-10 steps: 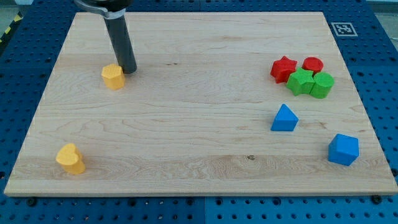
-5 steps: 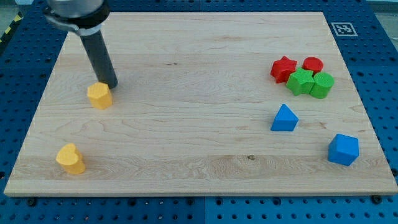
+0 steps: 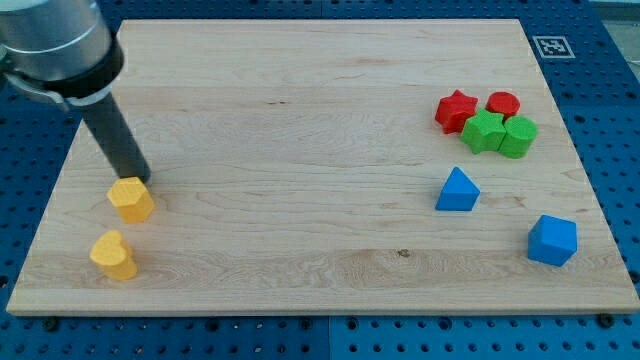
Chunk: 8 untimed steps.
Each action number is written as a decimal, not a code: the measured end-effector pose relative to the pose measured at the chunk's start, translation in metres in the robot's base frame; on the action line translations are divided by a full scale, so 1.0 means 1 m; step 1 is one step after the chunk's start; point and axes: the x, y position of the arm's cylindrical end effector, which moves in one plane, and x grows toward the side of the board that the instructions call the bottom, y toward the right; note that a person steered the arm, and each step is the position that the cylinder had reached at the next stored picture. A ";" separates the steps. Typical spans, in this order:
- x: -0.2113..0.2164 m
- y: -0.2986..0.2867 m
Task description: Place the yellow hexagon above the yellow heart
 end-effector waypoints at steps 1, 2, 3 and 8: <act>0.003 0.023; 0.011 0.023; -0.001 0.023; 0.027 0.000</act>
